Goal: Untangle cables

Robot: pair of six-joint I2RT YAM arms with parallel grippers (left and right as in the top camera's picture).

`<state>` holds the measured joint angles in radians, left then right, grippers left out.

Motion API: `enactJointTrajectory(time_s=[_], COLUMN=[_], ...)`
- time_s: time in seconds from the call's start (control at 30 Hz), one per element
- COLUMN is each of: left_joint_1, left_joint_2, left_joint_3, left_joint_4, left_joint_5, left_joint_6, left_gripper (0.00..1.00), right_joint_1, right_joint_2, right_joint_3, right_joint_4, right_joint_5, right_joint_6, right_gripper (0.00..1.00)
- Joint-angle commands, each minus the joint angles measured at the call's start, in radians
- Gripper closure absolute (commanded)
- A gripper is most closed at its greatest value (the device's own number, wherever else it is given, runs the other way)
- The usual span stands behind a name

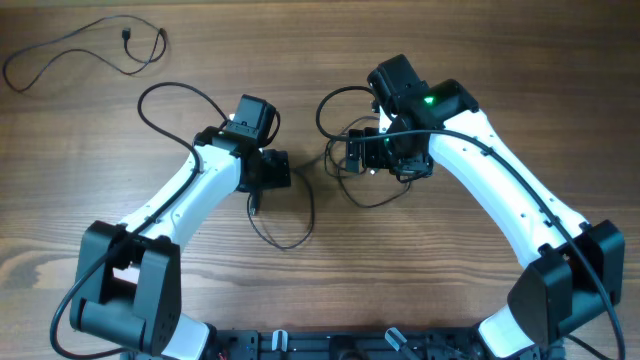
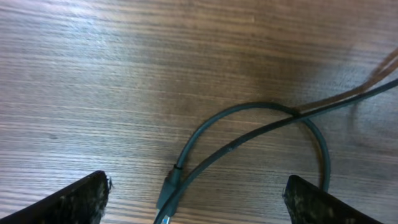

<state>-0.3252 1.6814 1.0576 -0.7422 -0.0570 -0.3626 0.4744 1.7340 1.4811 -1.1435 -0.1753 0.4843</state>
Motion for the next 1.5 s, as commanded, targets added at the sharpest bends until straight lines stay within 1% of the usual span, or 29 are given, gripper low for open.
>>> enactJointTrajectory(time_s=[0.0, 0.07, 0.1, 0.2, 0.3, 0.37, 0.4, 0.43, 0.5, 0.57, 0.6, 0.63, 0.77, 0.83, 0.87, 0.9, 1.0, 1.1, 1.23, 1.33, 1.43, 1.47], left_joint_1=[0.005, 0.005, 0.005, 0.005, 0.005, 0.005, 0.008, 0.01, 0.009, 0.009, 0.009, 0.009, 0.008, 0.008, 0.008, 0.008, 0.008, 0.008, 0.008, 0.008, 0.008, 0.008], left_joint_2=[0.014, 0.032, 0.045, 0.103, 0.121, 0.119, 0.119, 0.117, 0.107, 0.086, 0.076, 0.066, 0.005, -0.051, -0.084, -0.132, -0.238, -0.343, -0.464, -0.505, -0.511, -0.511], left_joint_3=[-0.013, -0.013, -0.013, -0.013, -0.013, -0.011, -0.005, 0.005, 0.048, 0.09, 0.105, 0.118, 0.167, 0.228, 0.267, 0.322, 0.436, 0.514, 0.519, 0.519, 0.519, 0.519], left_joint_4=[0.023, 0.041, 0.048, 0.055, 0.055, 0.065, 0.069, 0.066, 0.03, -0.01, -0.025, -0.039, -0.09, -0.134, -0.152, -0.163, -0.148, -0.069, 0.1, 0.202, 0.342, 0.375], left_joint_5=[0.023, 0.023, 0.023, 0.023, 0.023, 0.023, 0.023, 0.023, 0.023, 0.023, 0.023, 0.023, 0.023, 0.046, 0.082, 0.154, 0.327, 0.442, 0.525, 0.578, 0.631, 0.645], left_joint_6=[0.019, 0.019, 0.019, 0.019, 0.019, 0.019, 0.019, 0.019, 0.019, 0.019, 0.019, 0.019, 0.019, 0.019, 0.019, 0.019, 0.019, 0.019, 0.014, 0.006, -0.114, -0.127], left_gripper=[0.15, 0.16, 0.18, 0.26, 0.38, 0.41, 0.46, 0.58, 0.68, 0.83, 0.94, 0.96, 0.96, 0.96, 0.96, 0.96, 0.96, 0.96, 0.96, 0.96, 0.96, 0.96], right_joint_1=[0.0, 0.0, 0.0, 0.0, 0.0, 0.0, 0.0, 0.0, 0.0, 0.0, 0.0, 0.0, 0.0, 0.0, 0.0, 0.0, 0.0, 0.0, 0.0, 0.0, 0.0, 0.0], right_joint_2=[0.011, 0.011, 0.011, 0.011, 0.011, 0.011, 0.011, 0.011, 0.011, 0.011, 0.011, 0.011, 0.011, 0.011, 0.011, 0.011, 0.011, 0.011, 0.011, 0.011, 0.011, 0.011], right_joint_3=[-0.004, -0.004, -0.004, -0.004, -0.004, -0.004, -0.004, -0.004, -0.004, -0.004, -0.004, -0.004, -0.004, -0.004, -0.004, -0.004, -0.004, -0.004, -0.004, -0.004, -0.004, -0.004], right_joint_4=[0.002, 0.002, 0.0, -0.001, 0.0, 0.002, 0.003, 0.003, 0.003, 0.004, 0.004, 0.004, 0.004, 0.004, 0.006, 0.008, 0.01, 0.013, 0.024, 0.025, 0.025, 0.025], right_joint_5=[0.01, 0.01, 0.01, 0.01, 0.01, 0.01, 0.01, 0.01, 0.01, 0.01, 0.01, 0.01, 0.01, 0.01, 0.01, 0.01, 0.01, 0.01, 0.01, 0.01, 0.01, 0.01], right_joint_6=[-0.011, -0.011, -0.011, -0.011, -0.011, -0.01, -0.011, -0.011, -0.011, -0.011, -0.011, -0.011, -0.011, -0.011, -0.01, -0.011, -0.011, -0.011, -0.01, -0.01, -0.009, -0.01], right_gripper=[0.0, 0.0, 0.0, 0.0, 0.0, 0.0, 0.0, 0.0, 0.0, 0.0, 0.0, 0.0, 0.0, 0.0, 0.0, 0.0, 0.0, 0.0, 0.0, 0.0, 0.0, 0.0])
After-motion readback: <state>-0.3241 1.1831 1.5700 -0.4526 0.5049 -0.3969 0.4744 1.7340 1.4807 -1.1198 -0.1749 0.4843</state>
